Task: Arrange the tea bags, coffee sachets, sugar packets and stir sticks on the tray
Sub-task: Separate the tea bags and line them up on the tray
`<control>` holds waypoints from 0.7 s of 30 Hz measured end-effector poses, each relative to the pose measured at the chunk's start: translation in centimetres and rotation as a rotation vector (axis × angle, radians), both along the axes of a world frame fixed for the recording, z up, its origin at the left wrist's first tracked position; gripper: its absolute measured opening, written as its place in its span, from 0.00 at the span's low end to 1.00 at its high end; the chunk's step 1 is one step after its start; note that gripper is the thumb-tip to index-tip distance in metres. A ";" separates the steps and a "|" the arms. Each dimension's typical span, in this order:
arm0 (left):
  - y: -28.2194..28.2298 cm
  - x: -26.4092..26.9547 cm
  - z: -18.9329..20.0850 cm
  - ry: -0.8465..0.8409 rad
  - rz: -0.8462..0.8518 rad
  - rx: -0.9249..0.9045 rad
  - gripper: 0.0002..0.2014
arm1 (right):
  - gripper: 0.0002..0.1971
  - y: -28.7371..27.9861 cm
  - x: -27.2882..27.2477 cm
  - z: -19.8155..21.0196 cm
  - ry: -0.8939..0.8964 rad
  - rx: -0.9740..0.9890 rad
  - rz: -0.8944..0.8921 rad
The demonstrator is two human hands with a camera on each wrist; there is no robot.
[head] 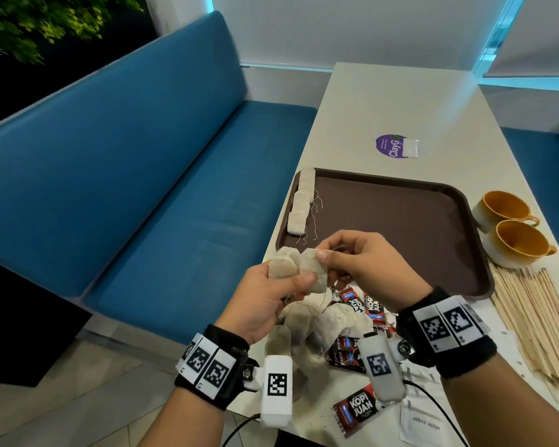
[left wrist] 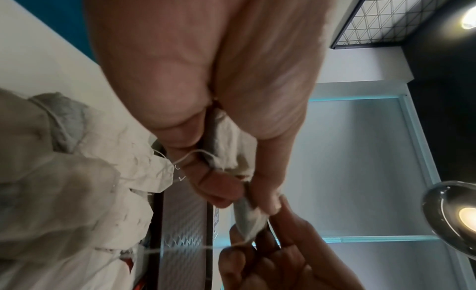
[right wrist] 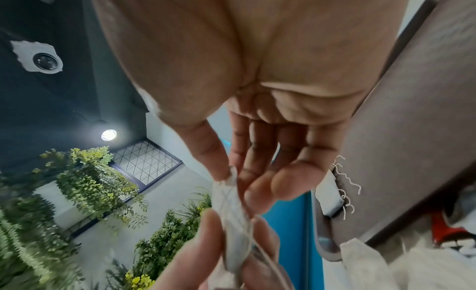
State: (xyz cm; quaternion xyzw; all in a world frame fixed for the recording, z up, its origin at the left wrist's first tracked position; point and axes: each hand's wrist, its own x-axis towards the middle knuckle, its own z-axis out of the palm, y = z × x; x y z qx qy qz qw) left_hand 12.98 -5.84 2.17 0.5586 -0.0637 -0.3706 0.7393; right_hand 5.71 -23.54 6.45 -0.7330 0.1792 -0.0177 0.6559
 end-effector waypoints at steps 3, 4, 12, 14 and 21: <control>-0.1 -0.2 -0.4 -0.013 0.000 0.060 0.16 | 0.05 -0.2 0.9 -0.7 0.003 -0.009 -0.044; -0.2 -0.2 -0.6 0.001 0.019 0.071 0.12 | 0.04 -0.2 1.3 -0.9 0.019 -0.006 -0.044; 0.7 0.4 -1.3 0.151 0.167 0.073 0.06 | 0.04 -2.0 7.7 -3.1 0.089 0.038 -0.159; 1.2 0.8 -1.3 0.175 0.212 0.064 0.06 | 0.04 -2.6 9.4 -3.9 0.109 0.013 -0.208; 2.3 1.6 -1.4 0.216 0.266 0.035 0.08 | 0.04 -2.6 13.1 -5.6 0.291 -0.112 -0.024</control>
